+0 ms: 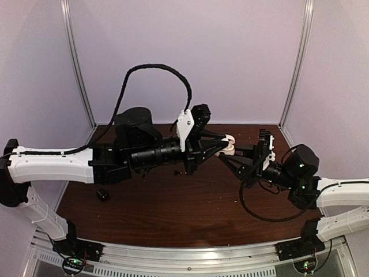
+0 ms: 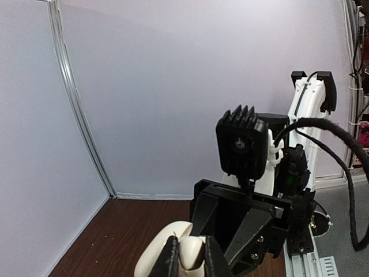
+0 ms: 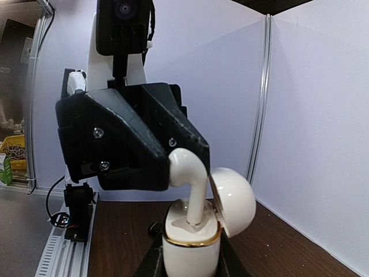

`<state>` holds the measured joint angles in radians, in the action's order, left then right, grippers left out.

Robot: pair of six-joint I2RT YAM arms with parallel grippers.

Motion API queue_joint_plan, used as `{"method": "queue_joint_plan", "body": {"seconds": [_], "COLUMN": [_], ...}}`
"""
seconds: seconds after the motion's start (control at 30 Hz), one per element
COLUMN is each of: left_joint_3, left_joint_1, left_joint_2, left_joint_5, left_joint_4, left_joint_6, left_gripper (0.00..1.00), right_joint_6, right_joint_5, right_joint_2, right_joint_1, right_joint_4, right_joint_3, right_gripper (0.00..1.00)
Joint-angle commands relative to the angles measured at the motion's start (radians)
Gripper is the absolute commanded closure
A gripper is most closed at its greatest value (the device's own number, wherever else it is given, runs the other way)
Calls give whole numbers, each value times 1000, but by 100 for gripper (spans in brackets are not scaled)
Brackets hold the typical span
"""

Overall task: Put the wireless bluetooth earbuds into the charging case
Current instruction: Place the right earbud in the right side groove of the charging case.

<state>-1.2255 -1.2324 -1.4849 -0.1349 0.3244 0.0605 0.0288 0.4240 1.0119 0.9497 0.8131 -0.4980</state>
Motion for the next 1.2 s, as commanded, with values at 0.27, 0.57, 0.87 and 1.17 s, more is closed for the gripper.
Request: {"method": "queue_joint_plan", "body": {"seconds": [0.27, 0.57, 0.87, 1.17], "left_joint_3": [-72, -77, -69, -93], "left_joint_1": [-12, -16, -16, -16], "left_joint_2": [-49, -72, -75, -96], "left_joint_5": [-11, -8, 10, 11], "left_joint_4": [32, 19, -16, -71], "left_joint_6": [-21, -26, -30, -23], "left_gripper": [95, 94, 91, 89], "right_joint_6": [-7, -7, -13, -10], "right_joint_5": [-16, -22, -29, 1], "right_joint_2": [-10, -30, -66, -72], "right_joint_1": [13, 15, 14, 14], "right_joint_4": [19, 27, 48, 61], "right_joint_3": [12, 20, 34, 42], "right_gripper": [100, 100, 100, 100]}}
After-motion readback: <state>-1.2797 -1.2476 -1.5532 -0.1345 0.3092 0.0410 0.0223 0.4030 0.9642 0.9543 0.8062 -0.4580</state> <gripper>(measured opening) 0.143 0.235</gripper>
